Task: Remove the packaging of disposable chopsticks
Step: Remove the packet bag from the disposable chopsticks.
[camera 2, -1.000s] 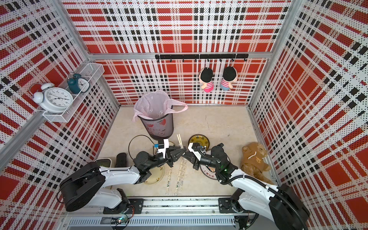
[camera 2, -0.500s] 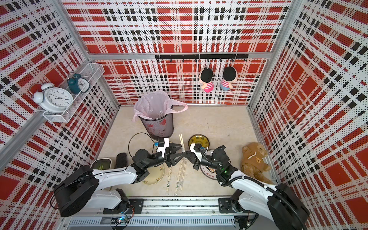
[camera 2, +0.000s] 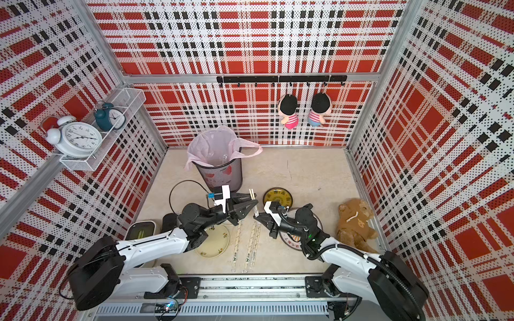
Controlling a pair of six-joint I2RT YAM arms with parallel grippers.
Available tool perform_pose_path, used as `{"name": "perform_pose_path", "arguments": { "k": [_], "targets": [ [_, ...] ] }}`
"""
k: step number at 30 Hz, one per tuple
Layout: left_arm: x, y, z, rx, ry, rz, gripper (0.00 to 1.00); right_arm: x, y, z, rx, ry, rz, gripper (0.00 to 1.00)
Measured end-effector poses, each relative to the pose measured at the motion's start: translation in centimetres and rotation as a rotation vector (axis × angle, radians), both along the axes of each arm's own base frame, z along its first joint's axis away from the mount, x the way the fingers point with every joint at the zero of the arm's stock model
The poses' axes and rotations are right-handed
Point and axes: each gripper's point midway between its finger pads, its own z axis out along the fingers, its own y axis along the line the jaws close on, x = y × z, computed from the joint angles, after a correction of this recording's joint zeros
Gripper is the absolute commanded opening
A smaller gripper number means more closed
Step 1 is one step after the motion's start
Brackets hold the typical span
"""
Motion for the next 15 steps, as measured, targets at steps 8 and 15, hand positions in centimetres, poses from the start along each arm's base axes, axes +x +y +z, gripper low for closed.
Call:
{"name": "perform_pose_path", "arguments": {
  "k": [8, 15],
  "targets": [
    [0.3, -0.5, -1.3, 0.023, 0.026, -0.009, 0.08, -0.2, -0.2, 0.3, 0.007, -0.002, -0.002, 0.00],
    [0.2, -0.5, -1.9, 0.019, 0.035, -0.016, 0.07, -0.4, -0.3, -0.1, -0.009, 0.016, 0.001, 0.00]
  ]
}}
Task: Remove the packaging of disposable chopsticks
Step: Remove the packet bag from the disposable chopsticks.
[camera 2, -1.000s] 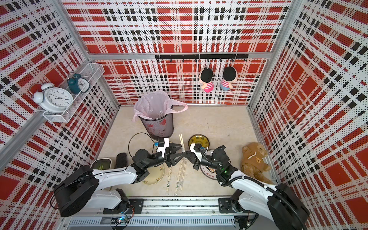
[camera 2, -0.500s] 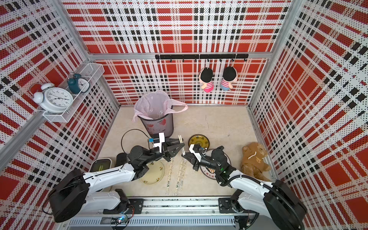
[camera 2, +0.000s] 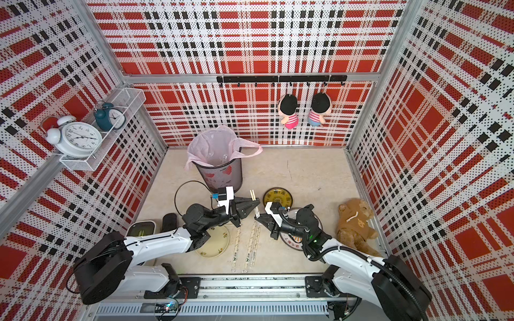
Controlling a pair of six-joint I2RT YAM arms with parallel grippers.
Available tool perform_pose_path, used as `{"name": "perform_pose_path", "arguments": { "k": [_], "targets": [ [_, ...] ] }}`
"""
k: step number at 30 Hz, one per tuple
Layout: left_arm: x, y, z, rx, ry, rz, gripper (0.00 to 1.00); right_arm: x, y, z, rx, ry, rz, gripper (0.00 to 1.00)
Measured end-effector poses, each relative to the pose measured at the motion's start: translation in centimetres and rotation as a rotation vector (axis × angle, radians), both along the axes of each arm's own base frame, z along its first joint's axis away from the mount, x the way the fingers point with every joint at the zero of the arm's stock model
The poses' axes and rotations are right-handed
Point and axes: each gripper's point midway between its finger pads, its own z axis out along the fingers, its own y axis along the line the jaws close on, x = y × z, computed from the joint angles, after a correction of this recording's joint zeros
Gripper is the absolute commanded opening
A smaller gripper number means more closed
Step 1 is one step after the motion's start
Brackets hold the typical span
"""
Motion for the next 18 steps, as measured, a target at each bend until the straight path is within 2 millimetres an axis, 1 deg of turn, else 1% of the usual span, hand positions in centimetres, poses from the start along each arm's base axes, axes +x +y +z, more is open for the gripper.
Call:
{"name": "perform_pose_path", "arguments": {
  "k": [1, 4, 7, 8, 9, 10, 11, 12, 13, 14, 15, 17, 18],
  "targets": [
    [-0.04, 0.05, -0.07, -0.003, 0.000, 0.000, 0.08, -0.02, 0.00, -0.09, -0.003, 0.003, 0.001, 0.00],
    [-0.12, 0.16, -0.42, -0.005, 0.007, -0.001, 0.00, -0.16, 0.03, -0.42, -0.013, 0.015, 0.008, 0.00],
    [-0.14, 0.21, -0.61, -0.006, 0.011, -0.001, 0.00, -0.22, 0.05, -0.61, -0.019, 0.024, 0.012, 0.00],
    [-0.14, 0.23, -0.69, -0.006, 0.012, -0.001, 0.01, -0.24, 0.06, -0.65, -0.021, 0.025, 0.014, 0.00],
    [-0.17, 0.25, -0.74, -0.007, 0.012, -0.002, 0.08, -0.26, 0.07, -0.66, -0.022, 0.027, 0.016, 0.00],
    [-0.18, 0.26, -0.74, -0.008, 0.011, -0.002, 0.10, -0.29, 0.08, -0.68, -0.022, 0.027, 0.017, 0.00],
    [-0.19, 0.27, -0.75, -0.010, 0.010, -0.002, 0.09, -0.31, 0.09, -0.67, -0.022, 0.027, 0.019, 0.00],
    [-0.20, 0.28, -0.78, -0.011, 0.010, -0.002, 0.07, -0.32, 0.09, -0.67, -0.022, 0.027, 0.019, 0.00],
    [-0.21, 0.29, -0.78, -0.013, 0.009, -0.002, 0.03, -0.33, 0.09, -0.69, -0.022, 0.028, 0.019, 0.00],
    [-0.21, 0.29, -0.80, -0.015, 0.009, -0.003, 0.02, -0.33, 0.09, -0.71, -0.023, 0.029, 0.019, 0.00],
    [-0.21, 0.29, -0.79, -0.016, 0.009, -0.003, 0.03, -0.33, 0.10, -0.71, -0.023, 0.029, 0.020, 0.00],
    [-0.21, 0.38, -0.84, -0.019, 0.011, -0.003, 0.18, -0.35, 0.12, -0.75, -0.024, 0.030, 0.022, 0.00],
    [-0.23, 0.40, -0.90, -0.018, 0.011, -0.003, 0.18, -0.38, 0.14, -0.77, -0.024, 0.031, 0.024, 0.00]
  ]
}}
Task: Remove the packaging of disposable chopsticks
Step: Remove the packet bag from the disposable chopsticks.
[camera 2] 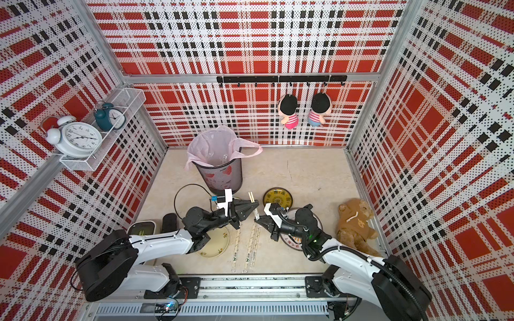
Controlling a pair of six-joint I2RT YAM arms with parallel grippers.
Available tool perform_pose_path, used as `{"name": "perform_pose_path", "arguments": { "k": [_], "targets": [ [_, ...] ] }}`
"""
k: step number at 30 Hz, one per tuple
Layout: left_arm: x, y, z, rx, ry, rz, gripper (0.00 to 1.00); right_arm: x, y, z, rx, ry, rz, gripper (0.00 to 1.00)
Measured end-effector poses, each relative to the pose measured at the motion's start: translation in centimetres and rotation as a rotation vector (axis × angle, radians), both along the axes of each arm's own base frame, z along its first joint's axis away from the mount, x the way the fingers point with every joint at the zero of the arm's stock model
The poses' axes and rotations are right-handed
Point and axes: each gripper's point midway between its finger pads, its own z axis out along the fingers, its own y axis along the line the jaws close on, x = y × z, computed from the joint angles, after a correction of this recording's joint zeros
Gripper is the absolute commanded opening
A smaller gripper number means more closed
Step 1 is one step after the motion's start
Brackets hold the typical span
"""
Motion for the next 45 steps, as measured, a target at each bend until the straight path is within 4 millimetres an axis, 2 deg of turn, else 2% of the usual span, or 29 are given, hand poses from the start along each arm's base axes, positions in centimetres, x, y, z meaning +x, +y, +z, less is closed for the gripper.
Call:
{"name": "perform_pose_path", "arguments": {
  "k": [1, 3, 10, 11, 12, 14, 17, 21, 23, 24, 26, 36, 37, 38, 40, 45],
  "targets": [
    [0.1, 0.0, -0.3, 0.008, 0.005, 0.001, 0.08, 0.0, 0.0, 0.2, 0.006, -0.002, 0.002, 0.00],
    [0.1, 0.0, -0.9, 0.016, 0.021, -0.002, 0.00, 0.2, 0.1, 0.6, 0.011, -0.004, 0.000, 0.00],
    [0.0, 0.1, -0.9, 0.014, 0.026, -0.006, 0.00, 0.1, 0.2, 0.5, 0.011, -0.002, 0.001, 0.00],
    [0.0, 0.0, -1.0, 0.015, 0.026, -0.007, 0.07, 0.1, 0.2, 0.5, 0.011, -0.002, 0.001, 0.00],
    [0.1, 0.0, -1.0, 0.015, 0.025, -0.008, 0.08, 0.2, 0.2, 0.5, 0.010, -0.002, 0.000, 0.00],
    [0.1, -0.1, -1.2, 0.015, 0.025, -0.011, 0.08, 0.2, 0.1, 0.4, 0.007, 0.002, -0.001, 0.00],
    [0.2, -0.2, -1.4, 0.014, 0.025, -0.010, 0.03, 0.3, 0.1, 0.2, -0.001, 0.010, -0.006, 0.00],
    [0.2, -0.3, -1.6, 0.014, 0.024, -0.011, 0.20, 0.3, 0.2, 0.1, -0.011, 0.021, -0.007, 0.00],
    [0.3, -0.4, -2.6, 0.037, 0.044, -0.014, 0.20, 0.4, 0.3, 1.1, 0.006, 0.002, -0.003, 0.00],
    [0.3, -0.5, -3.2, 0.051, 0.056, -0.016, 0.16, 0.5, 0.3, 1.7, 0.017, -0.011, -0.005, 0.00],
    [0.0, -0.6, -3.9, 0.063, 0.070, -0.028, 0.01, 0.5, 0.3, 2.3, 0.028, -0.023, -0.009, 0.00],
    [-0.5, -0.3, -3.9, 0.055, 0.057, -0.036, 0.00, 0.4, 0.3, 2.1, 0.028, -0.017, -0.001, 0.00],
    [-0.6, -0.3, -3.9, 0.055, 0.056, -0.039, 0.00, 0.3, 0.3, 2.0, 0.029, -0.019, -0.001, 0.17],
    [-0.7, -0.3, -4.0, 0.055, 0.057, -0.043, 0.00, 0.3, 0.3, 1.9, 0.030, -0.015, -0.003, 0.54],
    [-0.5, -0.1, -4.4, 0.062, 0.067, -0.037, 0.00, 0.3, 0.1, 1.9, 0.036, -0.021, -0.009, 0.97],
    [0.2, 0.3, -5.4, 0.090, 0.095, -0.015, 0.00, 1.3, -1.1, 2.6, 0.070, 0.006, -0.043, 1.00]
  ]
}}
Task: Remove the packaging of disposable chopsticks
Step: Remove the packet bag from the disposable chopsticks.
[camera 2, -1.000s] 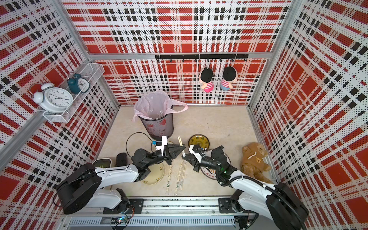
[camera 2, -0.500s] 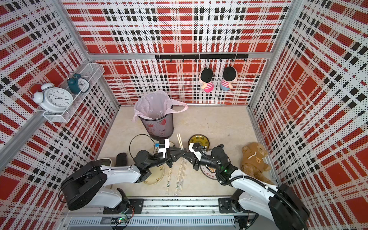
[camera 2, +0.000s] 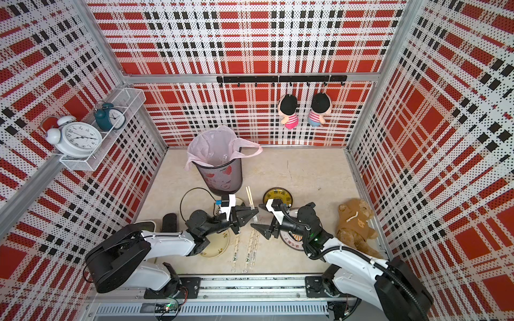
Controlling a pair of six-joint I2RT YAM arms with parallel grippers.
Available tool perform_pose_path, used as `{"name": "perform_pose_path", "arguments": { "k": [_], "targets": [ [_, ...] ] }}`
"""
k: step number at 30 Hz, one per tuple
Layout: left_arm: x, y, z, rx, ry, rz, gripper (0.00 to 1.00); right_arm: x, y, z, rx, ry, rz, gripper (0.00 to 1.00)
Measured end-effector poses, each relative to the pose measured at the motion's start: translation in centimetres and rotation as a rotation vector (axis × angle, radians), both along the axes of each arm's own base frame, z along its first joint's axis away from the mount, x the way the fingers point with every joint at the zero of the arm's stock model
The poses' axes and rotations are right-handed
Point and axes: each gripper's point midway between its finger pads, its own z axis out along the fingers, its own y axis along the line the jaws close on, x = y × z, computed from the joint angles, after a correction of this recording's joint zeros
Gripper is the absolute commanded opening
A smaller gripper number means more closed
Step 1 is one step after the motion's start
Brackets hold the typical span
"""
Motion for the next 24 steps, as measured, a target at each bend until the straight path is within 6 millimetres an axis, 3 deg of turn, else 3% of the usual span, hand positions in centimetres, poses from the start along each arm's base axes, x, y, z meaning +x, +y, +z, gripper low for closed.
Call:
{"name": "perform_pose_path", "arguments": {
  "k": [6, 9, 16, 24],
  "targets": [
    [0.1, 0.0, -0.5, 0.017, 0.008, -0.001, 0.00, 1.3, -1.2, 2.9, 0.062, -0.013, -0.027, 0.99],
    [0.0, -0.1, -1.0, 0.031, 0.016, -0.008, 0.00, 1.2, -0.8, 4.8, 0.085, -0.038, 0.003, 0.91],
    [-0.3, -0.3, -1.7, 0.063, 0.017, -0.028, 0.00, 0.7, 0.2, 6.2, 0.093, -0.063, 0.090, 0.51],
    [-0.7, -0.5, -2.1, 0.077, 0.008, -0.051, 0.00, 0.8, 0.9, 5.4, 0.069, -0.042, 0.129, 0.31]
  ]
}}
